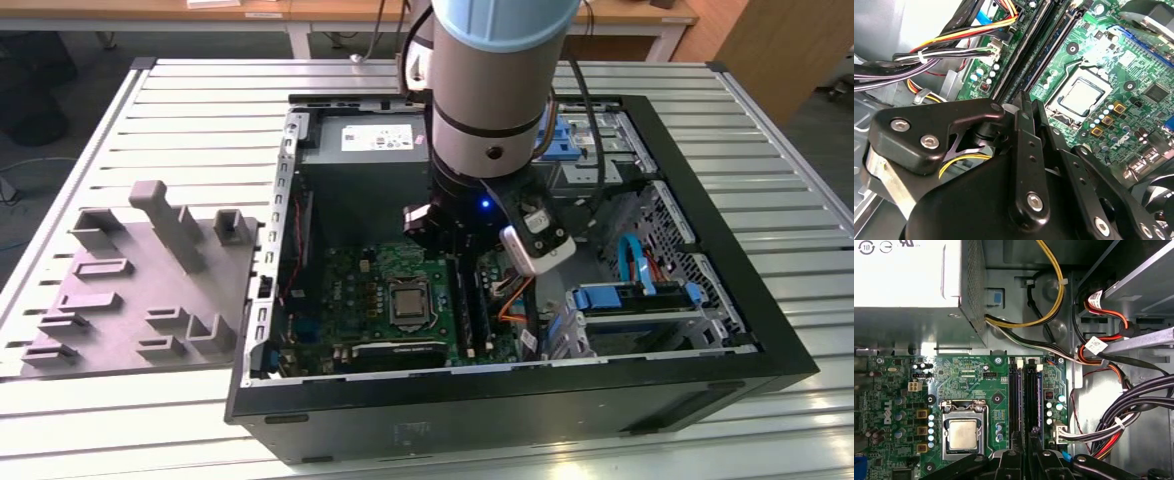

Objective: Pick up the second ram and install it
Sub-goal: 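Press down the second ram until it locks into place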

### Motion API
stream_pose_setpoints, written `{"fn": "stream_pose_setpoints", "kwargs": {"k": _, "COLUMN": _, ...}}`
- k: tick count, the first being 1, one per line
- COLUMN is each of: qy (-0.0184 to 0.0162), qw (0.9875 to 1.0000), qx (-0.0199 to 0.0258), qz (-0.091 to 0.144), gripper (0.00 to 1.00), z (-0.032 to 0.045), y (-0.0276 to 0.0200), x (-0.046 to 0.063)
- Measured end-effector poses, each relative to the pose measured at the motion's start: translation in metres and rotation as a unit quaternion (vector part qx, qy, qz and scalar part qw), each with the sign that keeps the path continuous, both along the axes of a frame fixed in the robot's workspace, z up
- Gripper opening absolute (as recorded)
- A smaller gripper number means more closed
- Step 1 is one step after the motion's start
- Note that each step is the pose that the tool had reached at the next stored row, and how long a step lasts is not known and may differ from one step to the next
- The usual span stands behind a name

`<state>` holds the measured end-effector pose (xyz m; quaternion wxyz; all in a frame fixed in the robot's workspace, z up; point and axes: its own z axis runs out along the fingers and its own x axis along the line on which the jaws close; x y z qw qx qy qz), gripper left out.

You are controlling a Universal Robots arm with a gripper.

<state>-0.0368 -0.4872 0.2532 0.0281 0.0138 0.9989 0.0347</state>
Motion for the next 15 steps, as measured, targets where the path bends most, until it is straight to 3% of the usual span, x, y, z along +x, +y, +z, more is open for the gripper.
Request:
{"fn": "stream_pose_setpoints", "kwargs": {"k": 9, "qy": 0.0, "qw": 1.0, "qx": 0.0, "qz": 0.0, "gripper": 0.2, "z": 0.0005, "y": 0.0, "x": 0.0}}
{"fn": "stream_pose_setpoints", "kwargs": {"k": 11, "qy": 0.0, "qw": 1.0, "qx": 0.0, "qz": 0.0, "gripper": 0.18, "z": 0.0006, "y": 0.0, "x": 0.0}}
{"fn": "stream_pose_setpoints", "kwargs": {"k": 12, "qy": 0.0, "qw": 1.0, "qx": 0.0, "qz": 0.0, "gripper": 0.12, "z": 0.0006, "y": 0.0, "x": 0.0}}
{"fn": "stream_pose_setpoints", "kwargs": {"k": 15, "qy": 0.0, "qw": 1.0, "qx": 0.0, "qz": 0.0, "gripper": 0.11, "z": 0.0008, "y": 0.0, "x": 0.0}}
